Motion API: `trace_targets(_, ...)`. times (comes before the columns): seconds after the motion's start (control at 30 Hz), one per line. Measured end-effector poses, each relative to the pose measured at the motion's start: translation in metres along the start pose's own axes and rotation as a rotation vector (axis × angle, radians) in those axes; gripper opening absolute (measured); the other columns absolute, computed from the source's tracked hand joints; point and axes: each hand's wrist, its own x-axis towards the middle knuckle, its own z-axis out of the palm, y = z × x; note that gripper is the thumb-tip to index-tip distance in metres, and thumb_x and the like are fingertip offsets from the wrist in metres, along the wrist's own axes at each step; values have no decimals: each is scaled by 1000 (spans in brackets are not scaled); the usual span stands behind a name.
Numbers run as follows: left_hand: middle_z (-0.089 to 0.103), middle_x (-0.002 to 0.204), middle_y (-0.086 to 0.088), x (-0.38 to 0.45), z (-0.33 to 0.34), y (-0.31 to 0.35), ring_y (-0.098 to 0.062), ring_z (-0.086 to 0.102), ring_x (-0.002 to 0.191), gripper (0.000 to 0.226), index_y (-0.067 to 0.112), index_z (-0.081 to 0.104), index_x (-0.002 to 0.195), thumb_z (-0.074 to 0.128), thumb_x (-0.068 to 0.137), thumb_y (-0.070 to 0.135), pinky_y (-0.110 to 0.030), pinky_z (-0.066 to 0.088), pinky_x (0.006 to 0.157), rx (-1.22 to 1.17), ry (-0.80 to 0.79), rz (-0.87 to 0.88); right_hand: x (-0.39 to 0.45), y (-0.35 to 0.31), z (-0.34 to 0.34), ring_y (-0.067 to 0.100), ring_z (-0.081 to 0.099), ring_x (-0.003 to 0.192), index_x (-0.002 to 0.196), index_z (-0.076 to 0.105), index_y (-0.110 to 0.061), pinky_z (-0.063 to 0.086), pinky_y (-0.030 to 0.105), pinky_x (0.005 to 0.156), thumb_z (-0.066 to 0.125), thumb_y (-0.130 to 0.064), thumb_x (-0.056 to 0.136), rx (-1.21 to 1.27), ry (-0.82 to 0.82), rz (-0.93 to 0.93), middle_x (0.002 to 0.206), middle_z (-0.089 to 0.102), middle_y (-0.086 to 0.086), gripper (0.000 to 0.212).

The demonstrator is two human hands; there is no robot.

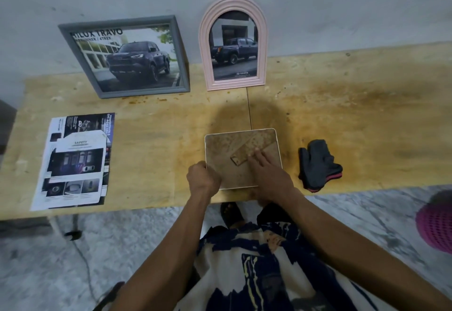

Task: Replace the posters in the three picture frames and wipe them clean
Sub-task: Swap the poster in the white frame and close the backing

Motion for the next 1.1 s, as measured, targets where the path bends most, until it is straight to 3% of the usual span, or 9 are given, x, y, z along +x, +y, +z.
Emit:
trace_targets(0.13,69,96,-13,4,1,9,-35,66,90,19,6,69,92,60,82,19,-39,56,78,-69,-38,-109,1,6,4,20,-1,150,155,6,-18,37,35,108,67,-31,88,-40,58,-23,163,1,2,91)
trace_targets(0.27,69,81,-14,-5,-8,12,-32,63,67,17,8,68,75,53,82,6,-31,50,51,-282,-3,-143,2,12,7,19,3,150,154,12,-20,44,40,103,70,-30,85,1,91,-36,163,5,0,90)
trace_targets(0.4,66,69,-11,-5,-27,22,-28,63,63,23,13,62,59,60,80,4,-32,53,57,-390,-16,-162,-2,18,-9,25,20,145,149,29,-19,43,42,102,69,-32,84,34,123,-100,159,21,2,78)
trace_targets(0.57,67,78,-22,7,-59,58,-29,61,60,13,-5,65,82,73,77,5,-35,47,55,-494,-64,-205,-6,23,-26,29,55,117,122,63,-16,56,47,77,63,-26,88,64,445,-332,125,63,5,35)
trace_targets(0.67,65,72,-16,6,-79,85,-24,58,52,25,-5,66,96,75,81,13,-25,42,45,-599,-82,-187,-3,17,-41,29,62,108,118,65,-16,58,42,68,46,-30,93,101,615,-341,116,69,4,35)
trace_targets(0.77,67,68,-6,1,-89,104,-19,61,55,38,7,69,98,71,88,43,-32,50,54,-746,-138,-101,5,8,-64,29,63,99,122,60,-18,54,39,64,40,-34,95,225,706,-230,114,68,6,38)
trace_targets(0.87,65,93,-3,3,-85,111,-18,62,77,43,17,63,104,56,93,58,-36,51,66,-767,-76,-11,15,1,-85,27,60,80,122,60,-14,45,31,61,42,-27,101,424,802,-118,102,67,7,31)
trace_targets(0.97,58,127,-6,7,-74,102,-23,59,107,51,20,51,132,54,95,54,-36,51,74,-590,-7,52,18,2,-97,16,54,72,122,60,-12,35,24,57,44,-22,103,674,838,-4,91,63,1,27)
trace_targets(1.1,54,137,-9,2,-60,79,-24,61,109,51,25,37,146,56,99,33,-35,52,70,-586,-126,61,24,11,-80,25,63,82,129,55,-23,53,37,65,44,-22,101,1039,724,195,104,66,6,30)
